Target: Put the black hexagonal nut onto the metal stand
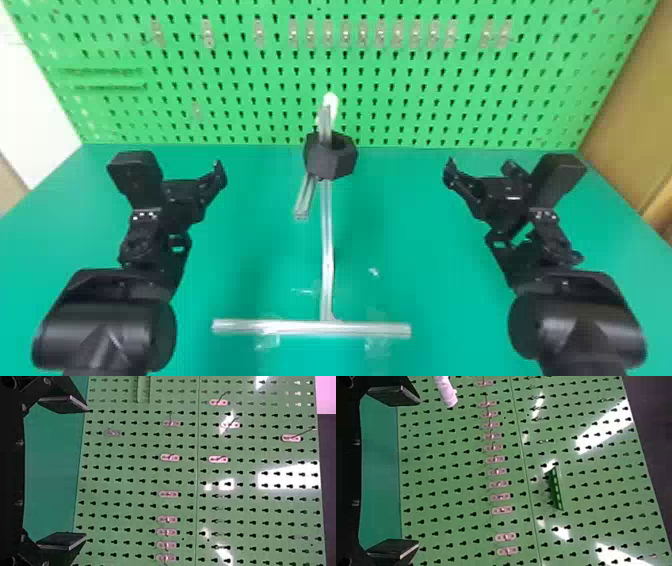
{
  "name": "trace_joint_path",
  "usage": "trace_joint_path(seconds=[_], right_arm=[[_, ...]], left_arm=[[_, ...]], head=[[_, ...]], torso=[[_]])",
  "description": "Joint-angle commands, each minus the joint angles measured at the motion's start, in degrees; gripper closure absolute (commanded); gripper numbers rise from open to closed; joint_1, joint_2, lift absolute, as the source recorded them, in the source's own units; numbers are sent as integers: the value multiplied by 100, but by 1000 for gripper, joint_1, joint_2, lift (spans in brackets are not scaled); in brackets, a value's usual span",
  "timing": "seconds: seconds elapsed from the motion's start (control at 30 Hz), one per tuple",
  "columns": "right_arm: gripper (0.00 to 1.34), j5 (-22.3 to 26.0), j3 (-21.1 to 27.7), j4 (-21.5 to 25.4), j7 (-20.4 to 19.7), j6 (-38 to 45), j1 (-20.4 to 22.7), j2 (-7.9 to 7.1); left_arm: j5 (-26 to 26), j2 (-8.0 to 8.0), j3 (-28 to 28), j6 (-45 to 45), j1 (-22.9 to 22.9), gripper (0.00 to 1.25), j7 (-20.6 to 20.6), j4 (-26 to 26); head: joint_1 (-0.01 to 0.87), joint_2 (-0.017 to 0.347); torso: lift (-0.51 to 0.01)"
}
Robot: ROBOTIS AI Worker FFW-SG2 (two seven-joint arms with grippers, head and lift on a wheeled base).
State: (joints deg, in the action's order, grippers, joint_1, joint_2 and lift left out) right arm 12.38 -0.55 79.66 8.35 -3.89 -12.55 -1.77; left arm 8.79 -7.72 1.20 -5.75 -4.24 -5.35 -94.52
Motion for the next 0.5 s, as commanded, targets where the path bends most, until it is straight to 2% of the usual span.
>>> trace_joint_path(seconds=[0.0,0.17,0.47], right_arm=[[50,168,28,-144,158,20,-55,-34],[50,212,63,-232,369,231,-90,-61],[50,-412,81,-223,509,451,-116,-113]], left_arm=[[0,-2,-32,3,2,147,8,3],[0,-2,-41,3,-7,147,17,12],[-44,-2,-67,-41,-16,147,17,12]], head=[[693,81],[693,81],[693,81]], torso=[[-1],[-1],[-1]])
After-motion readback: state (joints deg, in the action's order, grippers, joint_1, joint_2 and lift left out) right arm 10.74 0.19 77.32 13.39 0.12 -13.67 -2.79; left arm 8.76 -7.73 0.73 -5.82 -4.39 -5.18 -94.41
